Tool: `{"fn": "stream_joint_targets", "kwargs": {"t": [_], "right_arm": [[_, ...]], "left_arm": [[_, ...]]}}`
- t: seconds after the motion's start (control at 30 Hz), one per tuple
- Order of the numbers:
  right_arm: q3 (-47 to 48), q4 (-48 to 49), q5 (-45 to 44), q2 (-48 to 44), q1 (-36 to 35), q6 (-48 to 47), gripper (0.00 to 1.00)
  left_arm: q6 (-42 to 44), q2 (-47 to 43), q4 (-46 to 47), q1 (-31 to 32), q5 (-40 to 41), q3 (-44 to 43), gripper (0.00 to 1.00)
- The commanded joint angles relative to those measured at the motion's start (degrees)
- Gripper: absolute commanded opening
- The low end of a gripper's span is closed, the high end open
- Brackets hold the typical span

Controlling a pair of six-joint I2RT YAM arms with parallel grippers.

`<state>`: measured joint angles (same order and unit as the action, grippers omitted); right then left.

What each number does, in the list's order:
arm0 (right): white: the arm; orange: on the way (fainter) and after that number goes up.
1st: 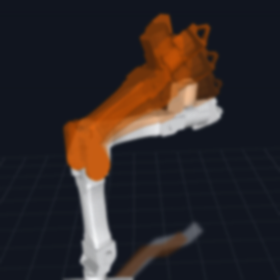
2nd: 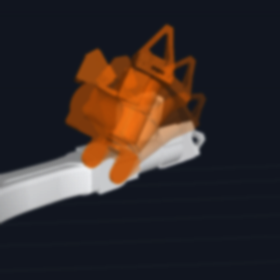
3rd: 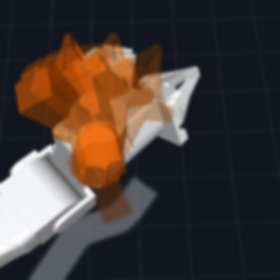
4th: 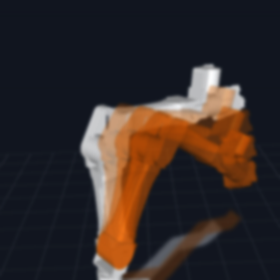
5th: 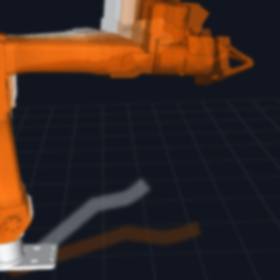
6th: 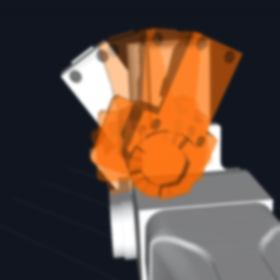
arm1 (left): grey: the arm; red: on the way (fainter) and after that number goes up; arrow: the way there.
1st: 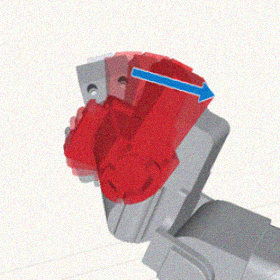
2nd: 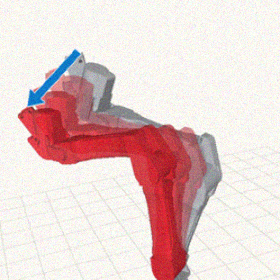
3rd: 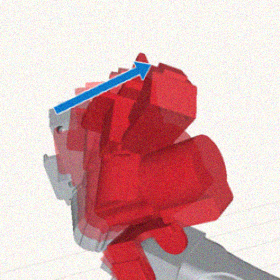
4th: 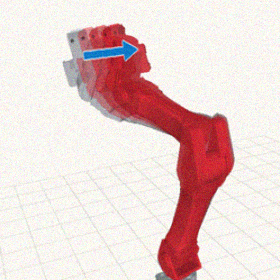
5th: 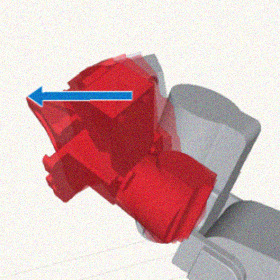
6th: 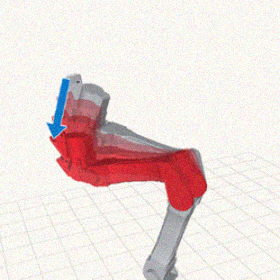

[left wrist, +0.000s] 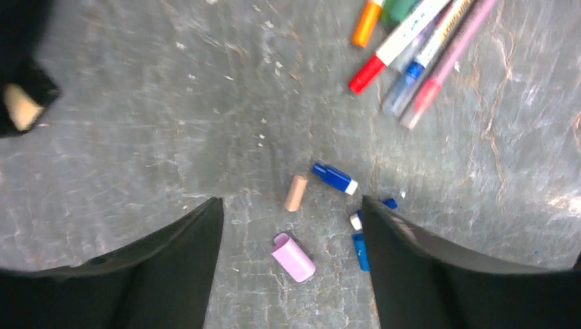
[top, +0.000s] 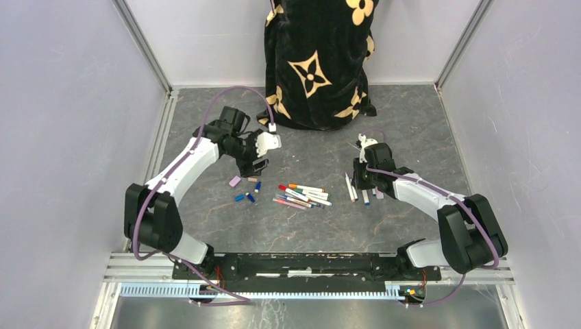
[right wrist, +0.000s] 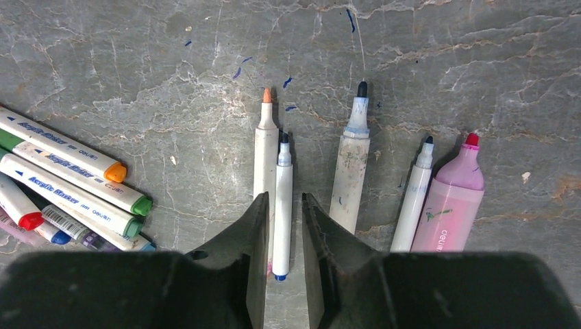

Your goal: Open the pen caps

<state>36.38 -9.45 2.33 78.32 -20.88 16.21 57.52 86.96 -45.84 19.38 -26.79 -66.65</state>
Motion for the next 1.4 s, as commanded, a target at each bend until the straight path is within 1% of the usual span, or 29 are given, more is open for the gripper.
{"fn": "stream_joint_targets", "kwargs": {"t": [0.0, 0.1, 0.2, 0.3, 0.33, 0.4, 0.43, 0.5, 0.67, 0.83, 1.03, 1.23, 1.37], "right_arm": [[1.22, 2.50, -1.93, -0.83, 0.20, -0.11, 0.28], [1.32, 2.93, -1.98, -2.94, -0.26, -0.55, 0.29], [2.40, 2.79, -5.18, -5.15, -3.29, -2.40, 0.35], [3.97, 3.52, -5.26, -5.69, -9.28, -5.39, 0.40], [4.62, 3.68, -5.38, -5.41, -11.22, -6.70, 0.41], [5.76, 4.50, -2.89, -3.79, -15.03, -8.74, 0.43], [6.61, 4.65, -2.47, -2.63, -16.15, -9.26, 0.44], [8.70, 4.24, -0.10, 0.45, -18.08, -10.84, 0.44], [14.34, 3.23, 0.42, 8.61, -20.46, -13.49, 0.44], [17.72, 2.23, 0.85, 14.33, -21.20, -15.57, 0.43], [18.46, 2.06, 1.12, 17.06, -22.04, -15.79, 0.43], [17.77, 1.94, -0.95, 19.22, -22.25, -15.77, 0.42], [17.32, 2.73, -1.64, 20.00, -22.26, -15.74, 0.39]], "left_arm": [[-6.93, -3.85, -2.68, -1.38, -2.97, -7.37, 0.94], [-10.41, -4.54, -3.67, -1.45, -0.47, -12.18, 0.99], [-14.52, -5.66, -2.18, -1.62, 3.86, -15.00, 1.00], [-19.29, -8.22, 2.46, -2.53, 7.89, -14.77, 1.00], [-21.41, -9.55, 4.91, -3.86, 7.98, -14.12, 1.00], [-26.61, -12.27, 10.17, -7.13, 8.08, -12.48, 1.00], [-27.84, -13.67, 11.85, -8.33, 8.34, -11.77, 1.00], [-27.05, -14.14, 10.92, -8.48, 7.49, -11.76, 1.00], [-22.83, -12.25, 1.60, -8.48, 0.69, -13.96, 1.00], [-20.70, -11.60, -0.87, -8.48, -0.43, -13.07, 1.00], [-19.44, -10.38, -1.69, -8.48, -1.17, -12.73, 1.00], [-19.29, -9.64, -2.16, -8.48, -2.83, -13.42, 1.00], [-18.96, -9.61, -2.70, -8.48, -3.60, -13.54, 1.00]]}}
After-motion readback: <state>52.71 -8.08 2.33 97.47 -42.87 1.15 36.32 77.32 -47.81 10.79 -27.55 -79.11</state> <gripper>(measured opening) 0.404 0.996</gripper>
